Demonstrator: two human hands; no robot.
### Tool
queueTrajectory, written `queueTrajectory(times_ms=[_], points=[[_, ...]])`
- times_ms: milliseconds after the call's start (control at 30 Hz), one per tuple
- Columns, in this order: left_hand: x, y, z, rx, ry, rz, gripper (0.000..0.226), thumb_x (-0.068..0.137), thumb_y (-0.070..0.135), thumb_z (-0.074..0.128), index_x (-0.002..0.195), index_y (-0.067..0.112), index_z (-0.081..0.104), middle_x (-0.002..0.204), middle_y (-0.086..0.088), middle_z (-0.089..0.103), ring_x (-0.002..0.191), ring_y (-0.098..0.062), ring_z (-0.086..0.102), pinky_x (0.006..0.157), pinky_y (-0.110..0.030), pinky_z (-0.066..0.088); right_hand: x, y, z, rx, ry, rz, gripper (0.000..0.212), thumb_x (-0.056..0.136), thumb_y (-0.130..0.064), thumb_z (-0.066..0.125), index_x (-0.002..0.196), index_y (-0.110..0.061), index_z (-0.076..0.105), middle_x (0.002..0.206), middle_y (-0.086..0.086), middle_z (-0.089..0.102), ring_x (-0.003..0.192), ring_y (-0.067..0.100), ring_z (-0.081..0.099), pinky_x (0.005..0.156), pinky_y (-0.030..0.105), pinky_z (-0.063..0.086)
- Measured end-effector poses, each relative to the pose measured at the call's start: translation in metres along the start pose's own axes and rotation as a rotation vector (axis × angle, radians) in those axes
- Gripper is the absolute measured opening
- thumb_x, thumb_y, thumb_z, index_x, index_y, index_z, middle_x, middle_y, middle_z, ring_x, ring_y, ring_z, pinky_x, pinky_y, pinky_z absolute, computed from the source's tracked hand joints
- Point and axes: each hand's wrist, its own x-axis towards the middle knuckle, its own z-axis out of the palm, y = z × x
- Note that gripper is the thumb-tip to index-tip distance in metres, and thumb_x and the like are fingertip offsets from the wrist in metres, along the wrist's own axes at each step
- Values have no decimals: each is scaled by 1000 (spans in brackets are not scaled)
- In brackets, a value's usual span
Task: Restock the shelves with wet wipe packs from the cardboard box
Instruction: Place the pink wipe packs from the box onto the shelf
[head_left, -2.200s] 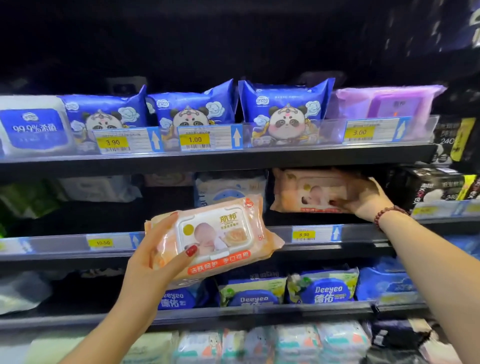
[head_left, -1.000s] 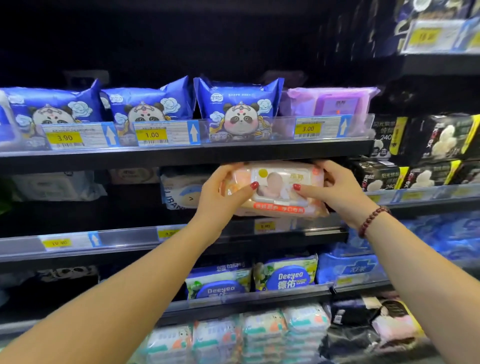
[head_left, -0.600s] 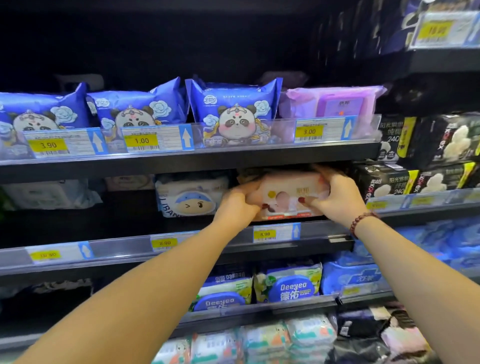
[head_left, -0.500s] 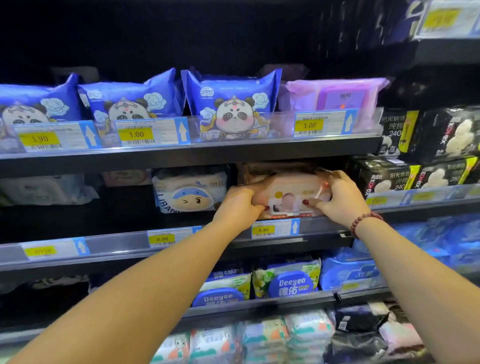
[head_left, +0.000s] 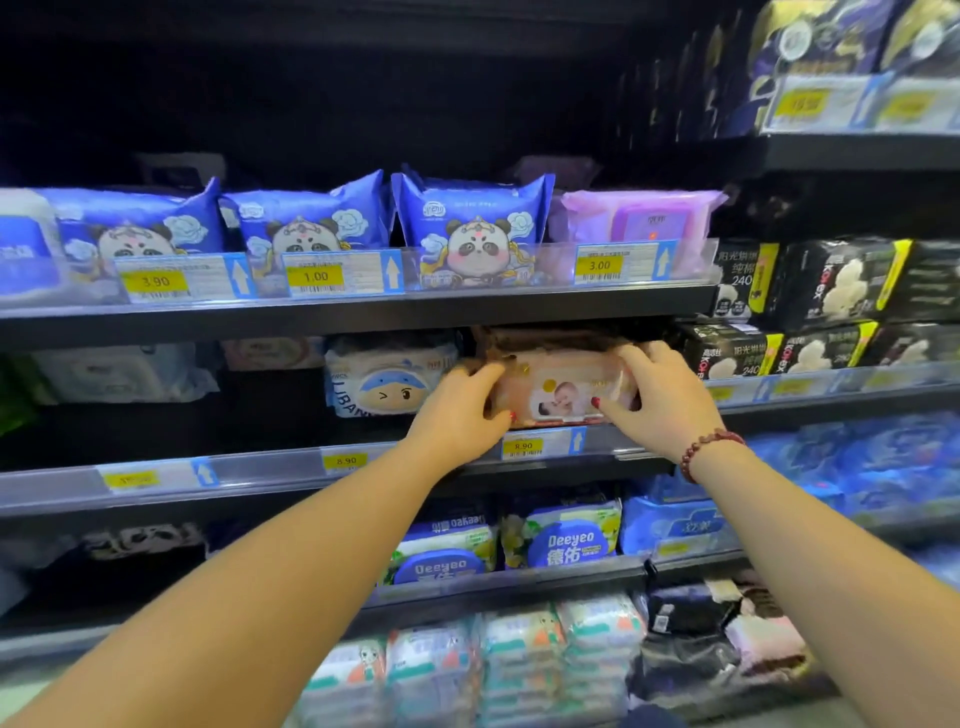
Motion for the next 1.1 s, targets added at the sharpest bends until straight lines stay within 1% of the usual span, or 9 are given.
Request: queueTrajectory(times_ms=[67, 200, 333, 467, 667, 767, 867, 1000, 1100], points=[[-17, -3, -11, -8, 70, 13, 55, 91, 34, 60, 141, 25, 38, 125, -11, 46, 115, -30, 46, 93, -42, 46, -14, -12, -6, 5, 27, -91, 55, 80, -35, 68, 129, -14, 52, 124, 10, 52, 113, 31, 48, 93, 43, 45], [-60, -15, -29, 46, 184, 103, 55, 89, 33, 62, 140, 24, 43, 133, -4, 48, 126, -25, 40, 99, -39, 42, -49, -44, -8, -27, 43, -246, 56, 80, -36, 69, 128, -13, 54, 121, 8, 57, 111, 32, 51, 90, 45, 47], [-120, -35, -33, 143, 210, 197, 56, 85, 31, 68, 135, 15, 51, 128, -8, 56, 122, -29, 46, 95, -45, 47, -91, -79, 6, -28, 26, -359, 57, 78, -38, 70, 126, -12, 56, 122, 8, 59, 113, 32, 53, 89, 44, 48], [-183, -68, -17, 247, 161, 214, 57, 76, 30, 75, 127, 10, 59, 120, -15, 60, 114, -36, 55, 86, -46, 51, -135, -113, 36, 33, -18, -419, 56, 75, -38, 70, 122, -10, 59, 119, 11, 61, 110, 33, 56, 86, 44, 50], [-265, -121, 16, 283, 17, 77, 54, 73, 37, 67, 121, 11, 62, 117, -18, 62, 105, -38, 60, 81, -45, 51, -193, -153, 95, 117, -186, -432, 56, 75, -44, 63, 122, -14, 58, 120, 7, 60, 110, 31, 55, 89, 45, 48], [-302, -145, 35, 258, -39, -3, 54, 74, 34, 74, 122, 11, 62, 117, -16, 62, 107, -37, 59, 83, -45, 51, -220, -166, 129, 161, -283, -400, 56, 74, -43, 64, 121, -13, 59, 117, 8, 61, 108, 32, 56, 87, 46, 49], [-338, -163, 58, 211, -88, -106, 55, 74, 33, 75, 124, 12, 61, 118, -18, 61, 108, -39, 58, 82, -48, 52, -245, -174, 163, 206, -409, -332, 57, 75, -45, 59, 123, -14, 58, 117, 8, 59, 109, 33, 54, 91, 45, 46], [-378, -182, 91, 162, -186, -255, 58, 80, 36, 71, 131, 13, 56, 126, -19, 57, 117, -40, 52, 87, -47, 50, -277, -175, 206, 184, -575, -285, 58, 82, -49, 57, 131, -18, 51, 125, 5, 53, 118, 30, 46, 97, 42, 40], [-404, -192, 117, 97, -233, -347, 57, 80, 43, 63, 128, 13, 56, 121, -17, 58, 114, -42, 51, 82, -46, 49, -300, -171, 232, 144, -659, -199, 57, 83, -52, 57, 130, -21, 52, 125, 4, 54, 118, 28, 46, 94, 34, 28]])
